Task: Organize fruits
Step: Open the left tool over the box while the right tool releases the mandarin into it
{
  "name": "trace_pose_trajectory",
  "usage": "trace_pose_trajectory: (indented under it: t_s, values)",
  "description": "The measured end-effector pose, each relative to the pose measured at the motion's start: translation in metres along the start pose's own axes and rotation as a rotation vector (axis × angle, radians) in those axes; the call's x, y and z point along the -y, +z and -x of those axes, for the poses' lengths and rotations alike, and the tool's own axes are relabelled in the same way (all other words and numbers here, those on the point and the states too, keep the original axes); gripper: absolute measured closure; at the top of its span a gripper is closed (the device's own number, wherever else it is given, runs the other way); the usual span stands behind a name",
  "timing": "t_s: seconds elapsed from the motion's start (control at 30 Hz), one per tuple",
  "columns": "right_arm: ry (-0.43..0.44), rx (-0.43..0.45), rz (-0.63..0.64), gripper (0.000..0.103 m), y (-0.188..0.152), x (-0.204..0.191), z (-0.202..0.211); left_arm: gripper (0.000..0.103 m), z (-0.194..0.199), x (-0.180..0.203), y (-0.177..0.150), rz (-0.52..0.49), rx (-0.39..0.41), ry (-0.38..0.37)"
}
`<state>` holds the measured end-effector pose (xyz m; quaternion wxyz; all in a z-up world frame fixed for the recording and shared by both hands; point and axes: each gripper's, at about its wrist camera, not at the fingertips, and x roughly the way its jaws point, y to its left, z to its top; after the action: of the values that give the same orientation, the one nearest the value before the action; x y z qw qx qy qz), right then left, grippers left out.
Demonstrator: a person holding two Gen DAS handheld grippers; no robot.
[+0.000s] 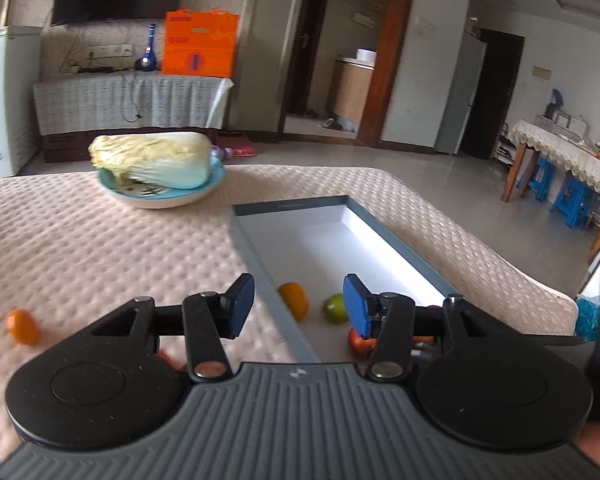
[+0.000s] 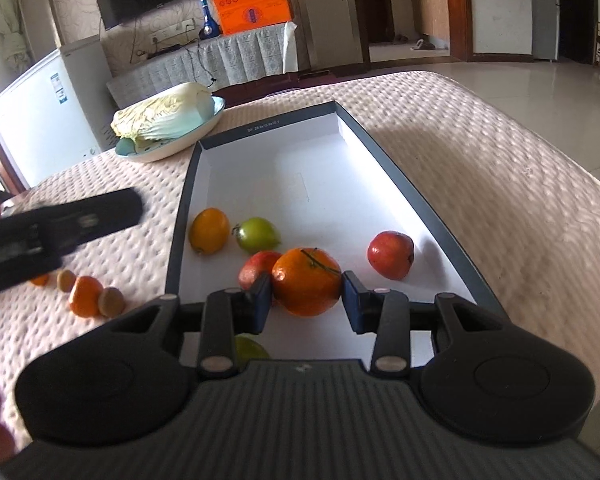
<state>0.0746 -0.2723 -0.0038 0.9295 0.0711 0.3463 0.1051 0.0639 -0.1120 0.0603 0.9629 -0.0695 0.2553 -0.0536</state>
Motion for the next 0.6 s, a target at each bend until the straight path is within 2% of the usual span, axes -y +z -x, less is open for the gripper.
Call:
trace_pose_trajectory:
  t_s: [0.23,0.6]
  values:
    - [-0.015,0.011,-0.020,0.061,0.002,-0.005,-0.003,0.048,0.043,-0.023,-0.007,0.004,0.013,0.070]
    - [0.007,0.050,-0.079,0.061,0.011,0.003,0.005,0.048,0.089,-0.092,-0.022,0.077,-0.006,0.225]
